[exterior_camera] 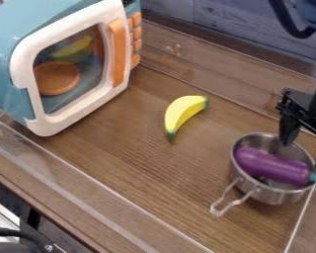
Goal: Remove the banana from inside the silver pot and put it on the table
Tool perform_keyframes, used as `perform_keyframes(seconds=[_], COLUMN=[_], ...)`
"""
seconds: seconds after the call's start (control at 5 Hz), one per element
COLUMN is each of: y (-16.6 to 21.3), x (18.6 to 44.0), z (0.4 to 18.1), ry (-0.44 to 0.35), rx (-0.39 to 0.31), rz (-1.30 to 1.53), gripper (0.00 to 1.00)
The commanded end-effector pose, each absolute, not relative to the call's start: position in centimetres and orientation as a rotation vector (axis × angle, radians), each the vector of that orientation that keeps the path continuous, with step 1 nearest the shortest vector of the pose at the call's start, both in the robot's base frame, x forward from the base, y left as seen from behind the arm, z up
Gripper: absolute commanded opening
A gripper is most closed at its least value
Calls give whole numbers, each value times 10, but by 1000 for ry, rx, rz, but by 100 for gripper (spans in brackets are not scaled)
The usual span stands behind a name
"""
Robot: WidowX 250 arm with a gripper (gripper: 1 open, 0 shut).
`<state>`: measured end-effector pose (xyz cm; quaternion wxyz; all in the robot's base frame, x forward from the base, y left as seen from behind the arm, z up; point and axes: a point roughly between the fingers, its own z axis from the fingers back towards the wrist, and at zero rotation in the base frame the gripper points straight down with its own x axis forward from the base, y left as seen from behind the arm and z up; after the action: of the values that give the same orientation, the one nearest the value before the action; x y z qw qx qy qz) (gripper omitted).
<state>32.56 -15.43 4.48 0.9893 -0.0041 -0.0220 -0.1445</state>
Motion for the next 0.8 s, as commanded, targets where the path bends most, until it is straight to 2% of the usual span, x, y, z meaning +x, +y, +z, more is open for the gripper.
perform_keyframes(seconds=[0.0, 0.2, 0.6], y=[-150, -151, -156], x=[321, 315, 327], z=[51, 50, 50], ry=[-40, -33, -16], rx=[-11, -9, 1], rz=[-295, -310, -394], gripper=[100, 100, 100])
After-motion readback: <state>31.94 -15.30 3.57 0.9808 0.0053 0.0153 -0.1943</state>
